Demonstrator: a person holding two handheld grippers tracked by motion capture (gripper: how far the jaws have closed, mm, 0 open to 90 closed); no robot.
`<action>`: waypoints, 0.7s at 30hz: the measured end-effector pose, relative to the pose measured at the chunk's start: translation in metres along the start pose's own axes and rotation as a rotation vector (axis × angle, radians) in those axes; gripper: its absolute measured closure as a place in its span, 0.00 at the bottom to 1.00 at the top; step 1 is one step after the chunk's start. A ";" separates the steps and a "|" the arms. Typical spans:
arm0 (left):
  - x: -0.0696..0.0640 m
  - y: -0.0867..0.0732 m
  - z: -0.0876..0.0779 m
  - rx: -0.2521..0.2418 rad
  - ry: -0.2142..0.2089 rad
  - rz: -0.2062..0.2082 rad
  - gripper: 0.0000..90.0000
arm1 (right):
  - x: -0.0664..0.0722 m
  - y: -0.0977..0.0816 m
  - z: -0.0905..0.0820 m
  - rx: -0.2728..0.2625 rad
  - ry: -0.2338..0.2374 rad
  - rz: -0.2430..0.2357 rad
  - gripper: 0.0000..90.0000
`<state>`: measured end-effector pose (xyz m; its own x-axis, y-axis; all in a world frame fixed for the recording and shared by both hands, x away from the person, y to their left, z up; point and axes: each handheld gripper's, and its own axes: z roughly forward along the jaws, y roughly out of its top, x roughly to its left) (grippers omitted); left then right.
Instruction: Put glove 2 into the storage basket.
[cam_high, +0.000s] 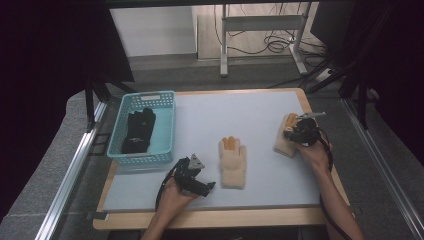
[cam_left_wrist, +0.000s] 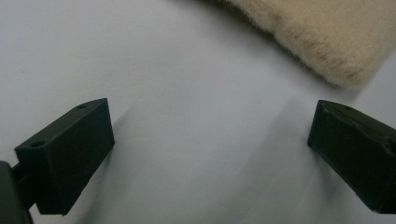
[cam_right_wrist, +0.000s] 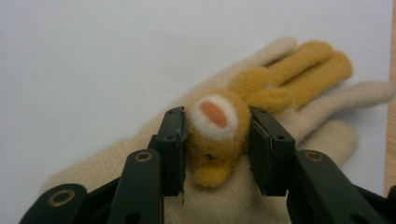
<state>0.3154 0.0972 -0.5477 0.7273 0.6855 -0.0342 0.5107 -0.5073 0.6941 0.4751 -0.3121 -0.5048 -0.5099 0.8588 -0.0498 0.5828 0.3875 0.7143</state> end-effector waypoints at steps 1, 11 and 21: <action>0.000 0.000 0.000 0.000 0.000 0.001 0.01 | 0.000 0.000 -0.002 -0.006 0.003 -0.002 0.65; 0.000 0.000 0.000 0.000 0.000 0.000 0.01 | 0.014 0.009 -0.027 -0.051 0.047 -0.021 0.65; 0.000 0.000 0.000 0.000 0.000 0.000 0.01 | 0.038 0.015 -0.048 -0.080 0.106 -0.067 0.65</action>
<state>0.3154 0.0972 -0.5477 0.7273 0.6855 -0.0341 0.5107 -0.5073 0.6941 0.4344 -0.2898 -0.4622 -0.6128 0.7897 -0.0283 0.4948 0.4115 0.7654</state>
